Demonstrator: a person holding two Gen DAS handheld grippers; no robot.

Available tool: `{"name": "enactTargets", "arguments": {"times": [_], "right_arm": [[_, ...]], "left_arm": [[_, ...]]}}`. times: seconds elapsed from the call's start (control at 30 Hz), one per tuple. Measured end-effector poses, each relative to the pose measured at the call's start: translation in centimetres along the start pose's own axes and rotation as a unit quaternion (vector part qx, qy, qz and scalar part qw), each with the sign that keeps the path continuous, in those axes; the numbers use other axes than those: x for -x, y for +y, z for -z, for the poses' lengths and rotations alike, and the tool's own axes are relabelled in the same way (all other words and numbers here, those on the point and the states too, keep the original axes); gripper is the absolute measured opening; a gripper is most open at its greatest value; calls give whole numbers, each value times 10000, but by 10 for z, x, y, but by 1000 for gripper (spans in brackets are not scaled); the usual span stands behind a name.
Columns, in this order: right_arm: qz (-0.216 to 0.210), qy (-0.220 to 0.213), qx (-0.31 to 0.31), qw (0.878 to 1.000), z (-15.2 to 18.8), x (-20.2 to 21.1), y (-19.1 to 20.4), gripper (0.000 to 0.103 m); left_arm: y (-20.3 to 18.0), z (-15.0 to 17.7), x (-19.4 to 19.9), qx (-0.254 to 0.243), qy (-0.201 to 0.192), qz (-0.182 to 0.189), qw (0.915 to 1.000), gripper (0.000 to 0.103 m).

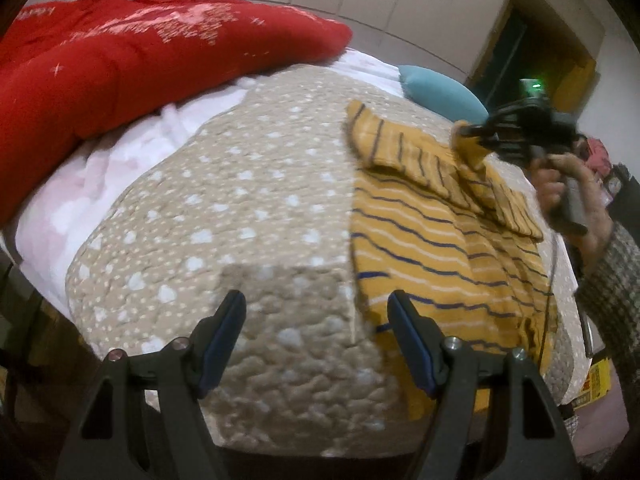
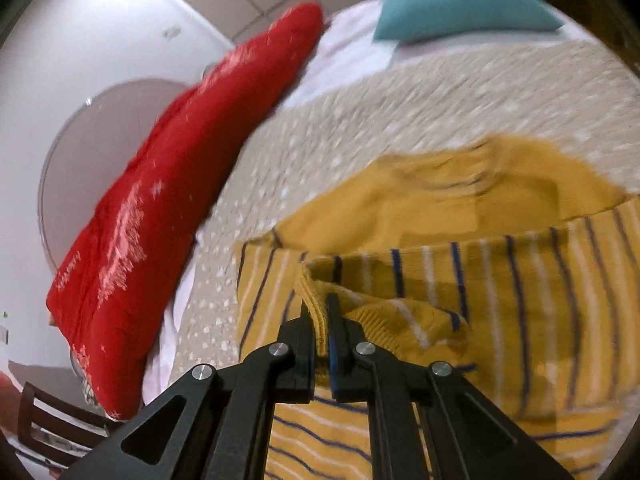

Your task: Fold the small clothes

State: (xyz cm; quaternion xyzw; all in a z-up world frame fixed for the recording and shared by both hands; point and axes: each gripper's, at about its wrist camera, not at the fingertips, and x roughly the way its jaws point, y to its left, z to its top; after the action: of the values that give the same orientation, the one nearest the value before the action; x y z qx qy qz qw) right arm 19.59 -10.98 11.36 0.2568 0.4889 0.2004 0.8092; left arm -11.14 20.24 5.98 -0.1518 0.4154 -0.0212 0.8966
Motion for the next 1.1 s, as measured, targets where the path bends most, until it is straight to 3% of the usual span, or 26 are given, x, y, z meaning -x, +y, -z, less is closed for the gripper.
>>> {"name": "enactTargets", "arguments": {"times": [0.13, 0.4, 0.43, 0.5, 0.63, 0.73, 0.83, 0.93, 1.1], "right_arm": [[69, 230, -58, 9997, 2, -54, 12, 5], [77, 619, 86, 9980, 10, -100, 33, 10], [85, 660, 156, 9977, 13, -101, 37, 12], [77, 715, 318, 9969, 18, -107, 49, 34], [-328, 897, 743, 9927, 30, -115, 83, 37], [-456, 886, 1070, 9893, 43, -105, 103, 44], [-306, 892, 1393, 9858, 60, -84, 102, 49], [-95, 903, 1482, 9848, 78, -54, 73, 50], [435, 620, 1113, 9909, 107, 31, -18, 56]], "left_arm": [[15, 2, -3, 159, 13, -11, 9999, 72], [29, 3, -10, 301, 99, 5, 9995, 72], [29, 4, -11, 316, 114, 4, 9994, 72], [28, 4, -11, 318, 130, 1, 9994, 72], [25, 4, -8, 293, 110, -57, 9995, 72], [26, 4, -2, 305, 52, -127, 9994, 72], [26, 4, 4, 335, 14, -177, 9993, 73], [22, 5, 8, 322, 10, -173, 9993, 73], [6, 7, 12, 226, 58, -76, 9997, 73]]}}
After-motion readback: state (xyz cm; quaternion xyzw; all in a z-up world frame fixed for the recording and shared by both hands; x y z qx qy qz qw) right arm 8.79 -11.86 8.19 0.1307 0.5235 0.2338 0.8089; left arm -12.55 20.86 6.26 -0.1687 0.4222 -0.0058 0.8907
